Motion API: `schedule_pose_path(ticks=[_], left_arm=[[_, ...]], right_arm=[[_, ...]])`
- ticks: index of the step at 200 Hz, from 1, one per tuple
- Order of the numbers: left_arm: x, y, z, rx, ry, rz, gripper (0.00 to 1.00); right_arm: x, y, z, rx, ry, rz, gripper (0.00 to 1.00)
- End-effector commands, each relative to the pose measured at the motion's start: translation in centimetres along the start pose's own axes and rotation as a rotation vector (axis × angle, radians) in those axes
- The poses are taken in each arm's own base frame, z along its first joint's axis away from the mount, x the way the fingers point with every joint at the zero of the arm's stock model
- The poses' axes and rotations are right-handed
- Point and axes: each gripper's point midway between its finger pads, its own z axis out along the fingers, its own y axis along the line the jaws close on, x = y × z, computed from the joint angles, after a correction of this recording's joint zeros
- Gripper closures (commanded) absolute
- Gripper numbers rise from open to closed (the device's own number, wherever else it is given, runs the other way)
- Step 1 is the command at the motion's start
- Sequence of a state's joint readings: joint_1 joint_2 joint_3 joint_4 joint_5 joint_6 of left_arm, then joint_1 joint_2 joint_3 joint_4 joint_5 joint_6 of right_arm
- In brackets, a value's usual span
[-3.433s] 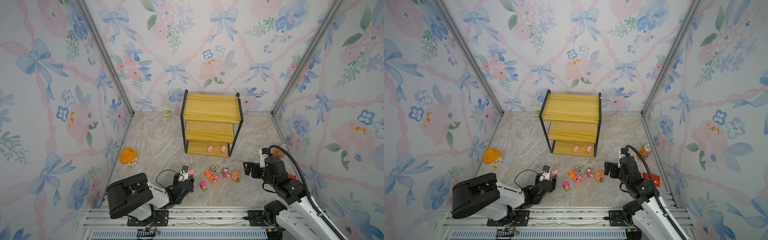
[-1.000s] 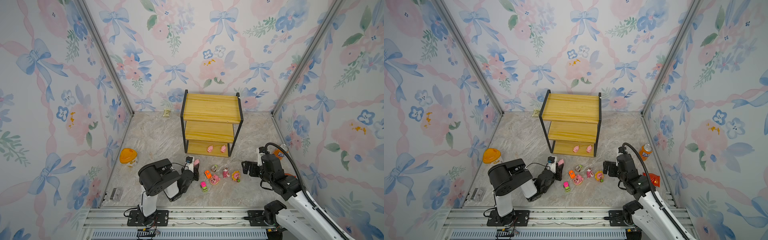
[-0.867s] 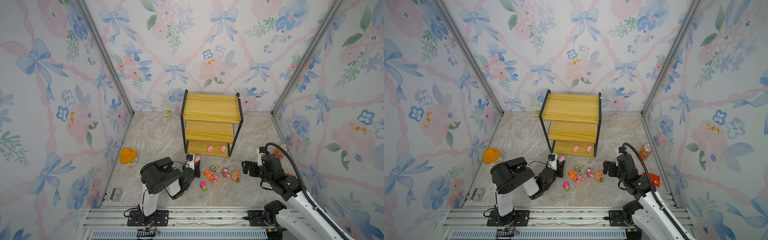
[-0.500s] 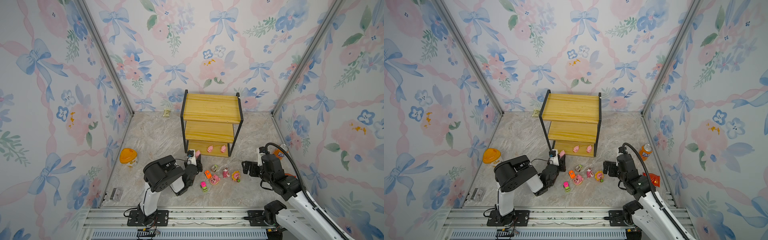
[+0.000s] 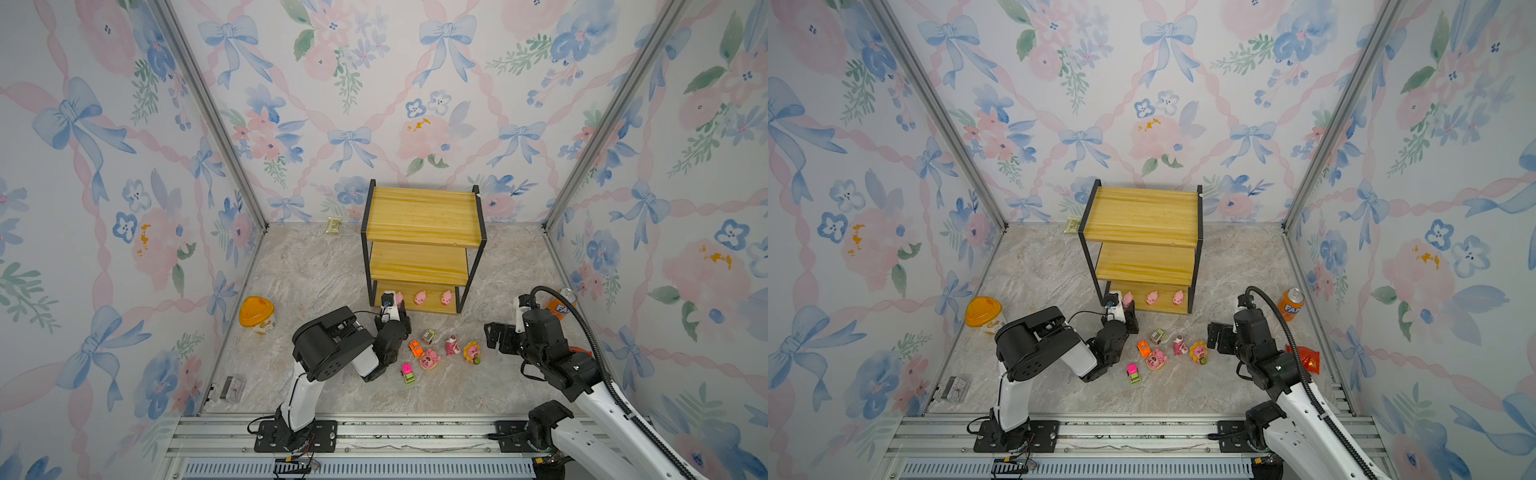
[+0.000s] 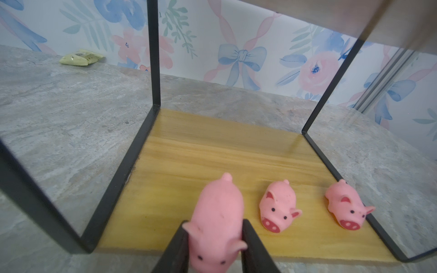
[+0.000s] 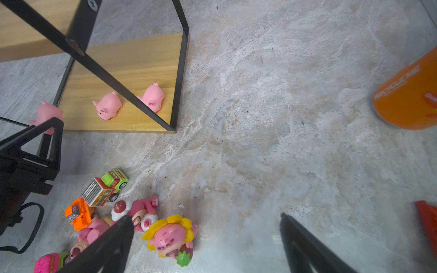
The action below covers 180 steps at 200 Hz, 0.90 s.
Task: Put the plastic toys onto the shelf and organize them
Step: 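Lift the pink pig with the left gripper and carry it onto the bottom shelf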
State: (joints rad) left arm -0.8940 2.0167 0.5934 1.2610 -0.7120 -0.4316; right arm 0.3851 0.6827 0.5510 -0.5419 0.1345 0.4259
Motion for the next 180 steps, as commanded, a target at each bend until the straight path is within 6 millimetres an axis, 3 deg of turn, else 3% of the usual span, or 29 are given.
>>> schedule_pose_path(ticks=[1,125,146,150,180], left_arm=[[0.5,0.7,0.6,-0.059,0.008,0.01,0.64],[1.2,1.1,2.0,-0.149,0.032,0.017,0.62],[2.1,1.6,2.2,-0.17,0.064,0.036,0.62],[1.3,0.9,2.8,-0.167,0.05,0.013,0.62],[1.5,0.7,3.3,-0.16,0.06,0.003,0.63]], right_arm=[[0.3,-0.5,0.4,0.014,0.006,-0.011,0.02],[0.4,-0.7,1.0,-0.006,0.022,0.012,0.02],[0.4,-0.8,1.0,-0.006,0.021,0.018,0.02],[0.4,-0.8,1.0,-0.006,0.02,0.018,0.02],[0.4,-0.9,1.1,-0.005,0.02,0.02,0.02]])
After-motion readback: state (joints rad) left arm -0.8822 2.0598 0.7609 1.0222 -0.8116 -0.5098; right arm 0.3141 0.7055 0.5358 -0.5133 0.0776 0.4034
